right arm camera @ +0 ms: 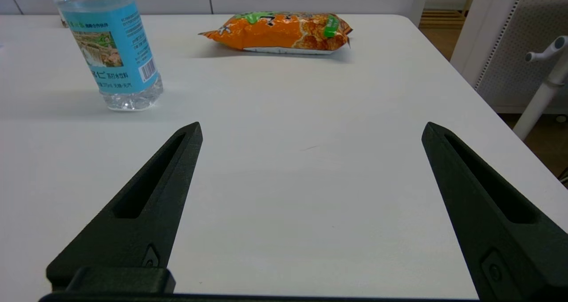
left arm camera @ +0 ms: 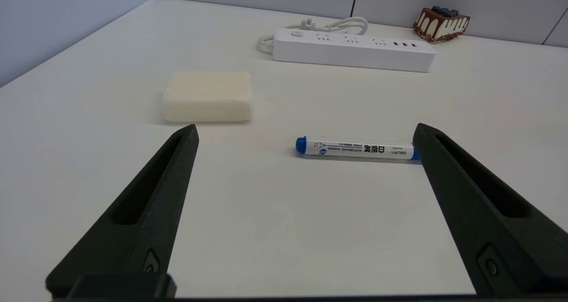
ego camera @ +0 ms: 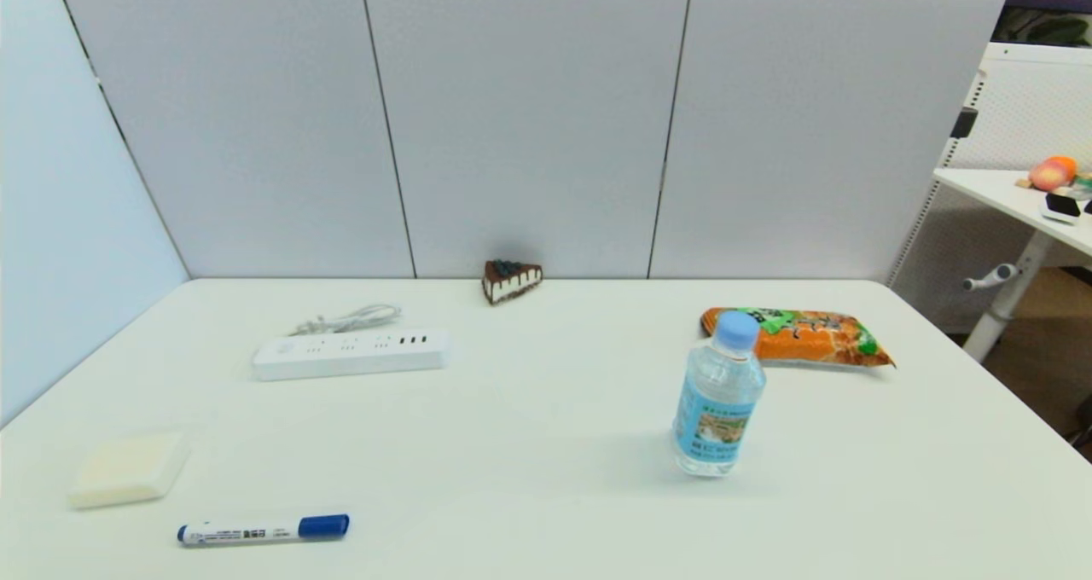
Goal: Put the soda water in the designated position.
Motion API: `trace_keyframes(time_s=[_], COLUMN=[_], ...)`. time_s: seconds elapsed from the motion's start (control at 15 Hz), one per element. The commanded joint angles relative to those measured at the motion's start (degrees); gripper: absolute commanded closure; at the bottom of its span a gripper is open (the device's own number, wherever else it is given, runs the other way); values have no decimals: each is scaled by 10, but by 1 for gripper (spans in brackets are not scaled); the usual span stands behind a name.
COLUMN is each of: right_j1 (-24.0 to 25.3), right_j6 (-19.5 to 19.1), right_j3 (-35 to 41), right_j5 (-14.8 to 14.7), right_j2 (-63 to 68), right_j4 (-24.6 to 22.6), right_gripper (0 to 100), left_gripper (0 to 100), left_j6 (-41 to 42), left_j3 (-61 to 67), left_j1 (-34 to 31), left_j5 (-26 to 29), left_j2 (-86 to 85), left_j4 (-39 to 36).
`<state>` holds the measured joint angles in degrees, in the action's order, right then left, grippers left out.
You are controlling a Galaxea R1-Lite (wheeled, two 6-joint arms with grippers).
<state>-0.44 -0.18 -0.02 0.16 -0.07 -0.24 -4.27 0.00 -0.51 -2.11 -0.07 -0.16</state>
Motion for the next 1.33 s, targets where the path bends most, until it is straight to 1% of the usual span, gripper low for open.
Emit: trace_keyframes(time_s=[0.07, 0.73, 0.87, 1.0, 1.07, 1.13, 1.2, 1.33], right_j1=[0, 0, 0, 0, 0, 0, 0, 0], right_j6=[0, 0, 0, 0, 0, 0, 0, 0], right_j3=[0, 0, 0, 0, 0, 0, 0, 0], right_j5=[0, 0, 0, 0, 0, 0, 0, 0], right_j2=[0, 0, 0, 0, 0, 0, 0, 0], right_j4=[0, 0, 0, 0, 0, 0, 0, 0], right_gripper=[0, 0, 0, 0, 0, 0, 0, 0], left_gripper=[0, 0, 0, 0, 0, 0, 0, 0], left_j6=[0, -3, 8, 34, 57, 89, 128, 173], left_j3=[0, 0, -7, -63, -98, -129, -163, -221], left_j1=[0, -1, 0, 0, 5, 14, 26, 68], left_j5=[0, -1, 2, 44, 72, 88, 91, 94], left_j2=[1, 1, 6, 78, 136, 196, 272, 405], left_j4=[0, 0, 3, 4, 3, 2, -1, -20])
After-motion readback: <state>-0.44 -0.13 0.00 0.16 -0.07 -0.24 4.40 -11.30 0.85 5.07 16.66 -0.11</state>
